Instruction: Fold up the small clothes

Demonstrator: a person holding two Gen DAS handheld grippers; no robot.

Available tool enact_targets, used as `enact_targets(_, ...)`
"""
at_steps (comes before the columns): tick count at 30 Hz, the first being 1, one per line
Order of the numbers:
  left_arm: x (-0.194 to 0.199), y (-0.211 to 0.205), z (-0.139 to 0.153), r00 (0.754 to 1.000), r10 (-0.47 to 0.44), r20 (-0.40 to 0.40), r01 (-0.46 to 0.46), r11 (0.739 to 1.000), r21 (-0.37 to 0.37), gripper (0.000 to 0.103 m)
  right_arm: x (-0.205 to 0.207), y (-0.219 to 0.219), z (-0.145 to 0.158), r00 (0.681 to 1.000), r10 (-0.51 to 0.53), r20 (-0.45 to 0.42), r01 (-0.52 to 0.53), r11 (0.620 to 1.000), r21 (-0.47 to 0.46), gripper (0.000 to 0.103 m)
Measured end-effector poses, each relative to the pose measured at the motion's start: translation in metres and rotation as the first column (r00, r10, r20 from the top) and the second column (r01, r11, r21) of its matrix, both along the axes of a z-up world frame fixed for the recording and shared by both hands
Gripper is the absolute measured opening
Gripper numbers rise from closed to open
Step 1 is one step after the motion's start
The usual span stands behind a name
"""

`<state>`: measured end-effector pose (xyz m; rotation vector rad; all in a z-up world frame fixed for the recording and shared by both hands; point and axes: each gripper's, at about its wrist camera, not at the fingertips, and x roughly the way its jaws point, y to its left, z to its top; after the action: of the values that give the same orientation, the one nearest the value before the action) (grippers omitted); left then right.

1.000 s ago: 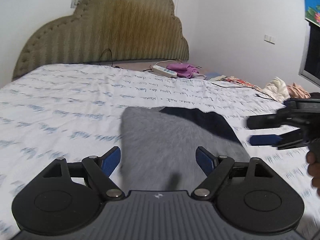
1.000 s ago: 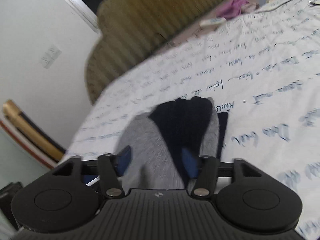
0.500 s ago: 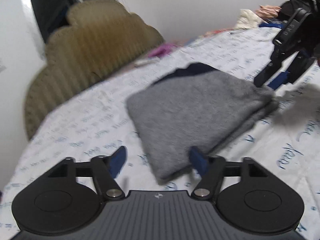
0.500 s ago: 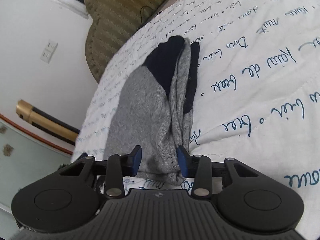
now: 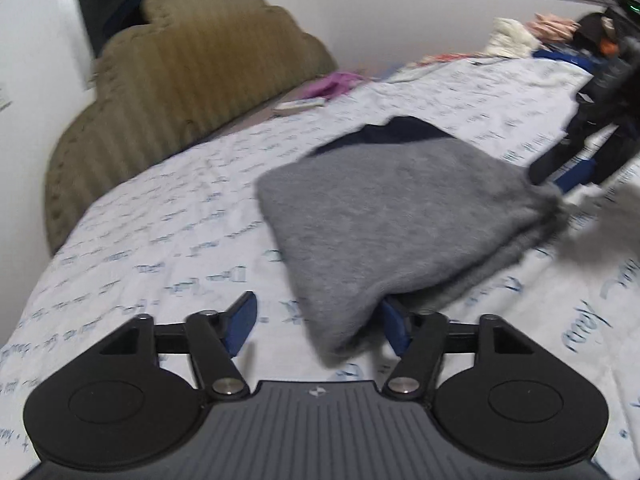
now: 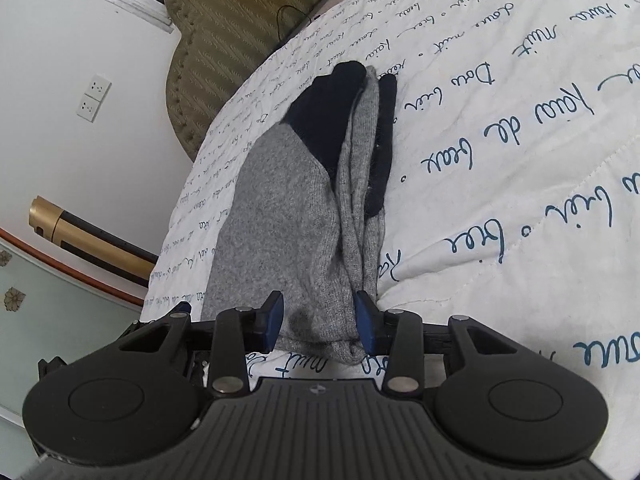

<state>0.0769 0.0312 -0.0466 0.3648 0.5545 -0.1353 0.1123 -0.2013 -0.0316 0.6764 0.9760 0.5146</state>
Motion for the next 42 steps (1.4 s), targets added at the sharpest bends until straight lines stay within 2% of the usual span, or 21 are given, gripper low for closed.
enact_targets(2, 0.004, 0.004, -0.001, 1.000, 0.004, -0.010, -0.005, 0.999, -0.035, 0.014, 0.000, -0.001, 0.001, 1.000, -0.004, 0.001, 0.004, 1.000, 0.018, 0.041)
enact_targets(3, 0.003, 0.003, -0.002, 1.000, -0.006, 0.000, 0.006, 0.998, -0.061, 0.010, 0.000, -0.002, 0.000, 1.000, -0.002, -0.001, 0.002, 0.999, 0.035, 0.041)
enact_targets(4, 0.001, 0.000, -0.002, 1.000, -0.014, 0.025, 0.016, 0.998, -0.062, 0.010, 0.001, -0.002, 0.000, 1.000, 0.000, -0.006, 0.001, 0.999, 0.052, 0.041)
enact_targets(7, -0.001, -0.011, -0.006, 0.997, -0.043, 0.066, 0.043, 0.999, -0.003, 0.010, 0.003, -0.001, -0.002, 1.000, -0.008, -0.022, 0.010, 0.998, 0.055, 0.042)
enact_targets(14, -0.009, 0.006, 0.000, 0.998, -0.043, 0.051, 0.043, 0.999, 0.012, 0.006, -0.002, -0.017, 0.001, 0.998, -0.041, -0.055, 0.049, 0.987, 0.153, 0.042)
enact_targets(20, -0.005, 0.005, -0.010, 1.000, 0.015, 0.027, -0.015, 1.000, 0.001, 0.006, 0.005, -0.004, -0.003, 0.997, -0.004, -0.072, 0.014, 0.990, 0.140, 0.042)
enact_targets(23, -0.004, -0.003, -0.011, 0.999, 0.004, 0.043, -0.006, 0.999, 0.040, 0.006, 0.009, 0.007, -0.005, 0.997, 0.029, -0.071, -0.022, 0.995, 0.096, 0.041)
enact_targets(25, -0.001, -0.004, -0.014, 0.999, 0.001, 0.033, -0.003, 0.999, 0.054, 0.007, 0.011, 0.013, -0.008, 0.996, 0.051, -0.069, -0.048, 0.998, 0.043, 0.018)
enact_targets(26, -0.001, -0.003, -0.013, 0.999, 0.001, 0.033, -0.002, 0.999, 0.043, 0.006, 0.011, 0.016, -0.009, 0.996, 0.064, -0.067, -0.065, 0.998, -0.001, 0.010)
enact_targets(28, -0.003, 0.005, -0.006, 0.999, 0.013, 0.041, -0.012, 1.000, -0.008, 0.006, 0.007, 0.021, -0.007, 0.994, 0.098, -0.045, -0.100, 0.993, -0.062, 0.008)
enact_targets(30, -0.005, 0.014, -0.001, 0.999, 0.023, 0.036, -0.021, 0.998, -0.052, 0.005, -0.001, 0.023, 0.000, 0.990, 0.137, -0.026, -0.139, 0.987, -0.076, 0.008)
enact_targets(33, 0.001, 0.016, -0.016, 0.999, 0.023, -0.029, -0.025, 0.998, -0.049, 0.005, -0.008, 0.021, 0.001, 0.987, 0.159, -0.038, -0.163, 0.980, -0.113, 0.007)
enact_targets(35, -0.002, 0.006, -0.020, 1.000, 0.018, -0.009, -0.018, 1.000, 0.004, 0.005, -0.003, 0.013, -0.013, 0.989, 0.134, -0.059, -0.139, 0.986, -0.090, 0.006)
enact_targets(37, -0.008, 0.002, -0.016, 1.000, -0.007, 0.003, 0.007, 1.000, 0.015, 0.006, -0.001, 0.010, -0.012, 0.993, 0.112, -0.040, -0.113, 0.992, -0.047, 0.009)
enact_targets(38, -0.012, 0.002, -0.014, 0.999, -0.032, -0.007, 0.032, 0.999, 0.013, 0.007, -0.002, 0.008, -0.008, 0.994, 0.104, -0.023, -0.105, 0.994, -0.032, 0.015)
enact_targets(40, -0.021, 0.006, -0.008, 0.996, -0.090, -0.019, 0.090, 0.996, 0.010, 0.011, 0.001, 0.001, 0.000, 0.996, 0.082, -0.022, -0.082, 0.997, -0.013, 0.038)
enact_targets(41, -0.025, 0.010, -0.003, 0.993, -0.116, -0.025, 0.116, 0.993, -0.012, 0.014, 0.003, -0.005, 0.006, 0.997, 0.072, -0.016, -0.072, 0.997, 0.002, 0.053)
enact_targets(42, -0.027, 0.016, 0.004, 0.990, -0.134, -0.034, 0.132, 0.989, -0.065, 0.015, 0.006, -0.013, 0.012, 0.999, 0.048, 0.010, -0.048, 0.999, 0.020, 0.061)
